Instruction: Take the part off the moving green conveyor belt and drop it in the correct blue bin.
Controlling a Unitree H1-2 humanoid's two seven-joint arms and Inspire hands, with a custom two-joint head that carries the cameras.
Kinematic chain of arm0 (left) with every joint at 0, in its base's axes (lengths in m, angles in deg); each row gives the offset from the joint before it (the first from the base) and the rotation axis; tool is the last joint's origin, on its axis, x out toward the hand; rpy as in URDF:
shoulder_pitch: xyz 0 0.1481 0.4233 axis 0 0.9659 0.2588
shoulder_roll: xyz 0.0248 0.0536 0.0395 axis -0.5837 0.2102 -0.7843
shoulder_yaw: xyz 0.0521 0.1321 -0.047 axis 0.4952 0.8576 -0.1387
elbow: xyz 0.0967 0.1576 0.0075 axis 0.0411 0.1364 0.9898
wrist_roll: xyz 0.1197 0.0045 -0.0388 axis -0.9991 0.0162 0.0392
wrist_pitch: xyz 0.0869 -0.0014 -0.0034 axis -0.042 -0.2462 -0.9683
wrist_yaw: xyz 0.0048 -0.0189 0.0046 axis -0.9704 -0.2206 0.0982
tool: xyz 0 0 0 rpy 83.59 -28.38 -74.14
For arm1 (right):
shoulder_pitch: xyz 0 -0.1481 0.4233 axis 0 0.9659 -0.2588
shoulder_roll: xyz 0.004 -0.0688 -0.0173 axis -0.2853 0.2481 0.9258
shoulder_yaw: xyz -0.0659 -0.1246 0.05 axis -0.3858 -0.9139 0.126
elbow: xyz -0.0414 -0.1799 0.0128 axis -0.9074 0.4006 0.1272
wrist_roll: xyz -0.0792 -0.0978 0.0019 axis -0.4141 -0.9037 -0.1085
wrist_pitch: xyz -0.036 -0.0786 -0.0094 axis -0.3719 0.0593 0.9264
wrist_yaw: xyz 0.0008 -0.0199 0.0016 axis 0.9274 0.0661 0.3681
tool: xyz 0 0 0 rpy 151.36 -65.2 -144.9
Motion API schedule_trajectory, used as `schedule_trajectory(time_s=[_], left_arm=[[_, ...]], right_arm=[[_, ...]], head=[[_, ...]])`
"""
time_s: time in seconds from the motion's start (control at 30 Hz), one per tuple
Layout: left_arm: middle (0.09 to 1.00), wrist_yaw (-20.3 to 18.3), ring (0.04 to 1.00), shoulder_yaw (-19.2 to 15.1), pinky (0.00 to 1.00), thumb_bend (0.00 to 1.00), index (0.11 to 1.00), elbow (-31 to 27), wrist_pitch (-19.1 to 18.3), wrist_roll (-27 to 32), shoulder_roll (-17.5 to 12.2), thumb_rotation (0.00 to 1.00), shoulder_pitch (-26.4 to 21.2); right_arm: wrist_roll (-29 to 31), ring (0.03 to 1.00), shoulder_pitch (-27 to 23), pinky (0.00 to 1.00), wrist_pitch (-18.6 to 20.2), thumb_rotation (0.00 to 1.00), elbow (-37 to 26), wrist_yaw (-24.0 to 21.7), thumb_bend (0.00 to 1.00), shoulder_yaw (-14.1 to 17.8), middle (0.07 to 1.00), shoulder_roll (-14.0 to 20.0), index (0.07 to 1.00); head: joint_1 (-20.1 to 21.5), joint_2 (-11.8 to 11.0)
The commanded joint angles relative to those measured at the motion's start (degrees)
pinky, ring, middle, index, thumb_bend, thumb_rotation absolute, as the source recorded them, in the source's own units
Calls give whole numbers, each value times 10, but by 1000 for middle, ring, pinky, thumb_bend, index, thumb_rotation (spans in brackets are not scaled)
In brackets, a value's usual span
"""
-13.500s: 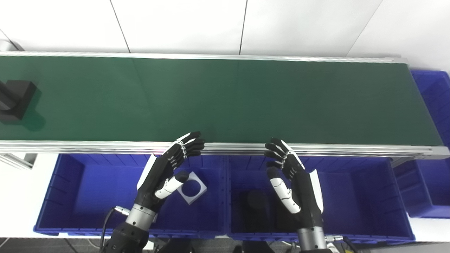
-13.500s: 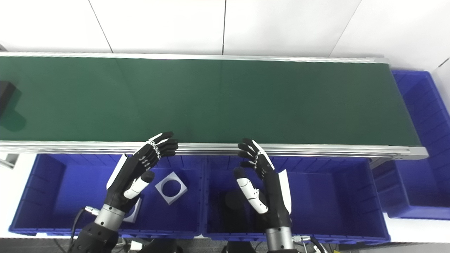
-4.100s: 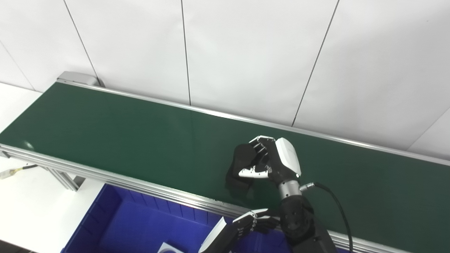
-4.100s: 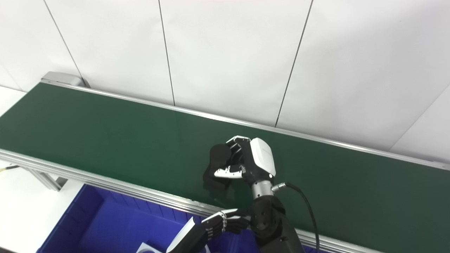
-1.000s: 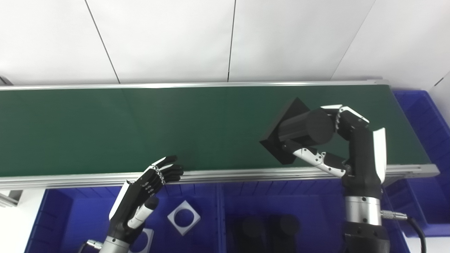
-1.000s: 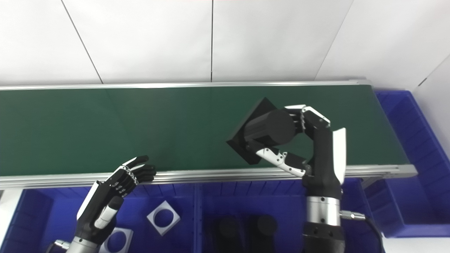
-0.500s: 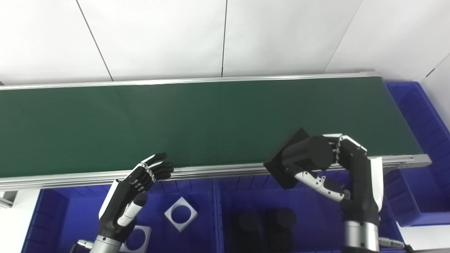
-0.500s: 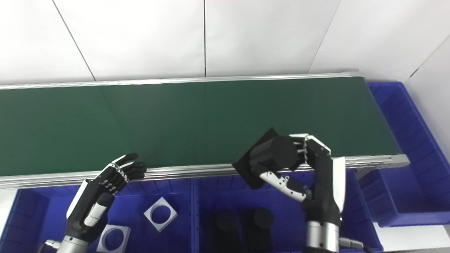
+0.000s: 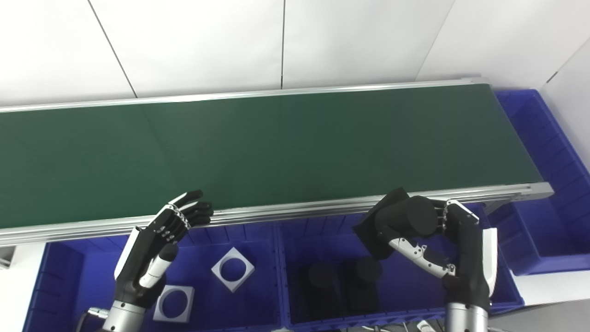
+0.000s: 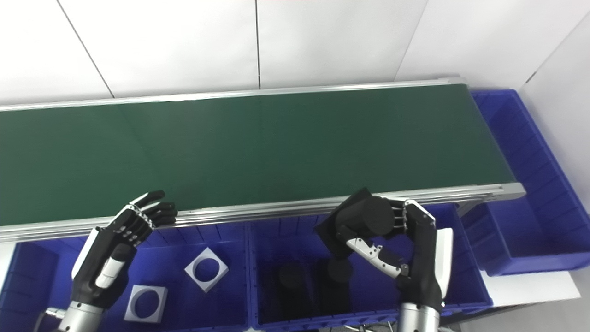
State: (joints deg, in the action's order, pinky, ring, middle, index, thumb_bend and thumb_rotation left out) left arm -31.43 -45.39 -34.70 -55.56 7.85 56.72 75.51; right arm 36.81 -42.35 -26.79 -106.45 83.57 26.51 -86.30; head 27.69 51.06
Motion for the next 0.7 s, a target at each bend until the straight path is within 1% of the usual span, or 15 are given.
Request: schedule_trajectory(time_s=[0.0,0.13,0.27,0.53,0.6,0.67], left_arm=[[750,-7,733,-4,721,818,819,-14,2,6,-8,760,-4],[747,-10,731,-8,721,816,817,-11,3,12,-11,764,-6],[749,-15,733,-12,720,800,819,-9,3,19,-15,761,-6],[749,-21,732,-18,718,800,817,-1,5,25,-21,760,-7],[750,-23,732,-20,716,795,818,-1,5,27,-23,757,-7],[750,-26,732,-22,715,792,819,-1,5,27,-23,755,-7]], right_arm=[[2,406,8,334,-42,0,-1,19,529,5,476,-6,491],[7,420,13,346,-47,0,22,31,530,13,480,-7,487],[10,419,15,349,-47,0,44,43,529,24,464,-10,499],[36,405,-2,338,-63,0,102,66,528,58,444,-7,510],[42,389,-8,321,-60,0,111,70,528,68,436,-6,510],[47,394,-13,325,-56,0,117,72,529,77,438,-6,508]], head=[[9,1],[20,2],[28,3],[31,2],[32,2],[32,2]])
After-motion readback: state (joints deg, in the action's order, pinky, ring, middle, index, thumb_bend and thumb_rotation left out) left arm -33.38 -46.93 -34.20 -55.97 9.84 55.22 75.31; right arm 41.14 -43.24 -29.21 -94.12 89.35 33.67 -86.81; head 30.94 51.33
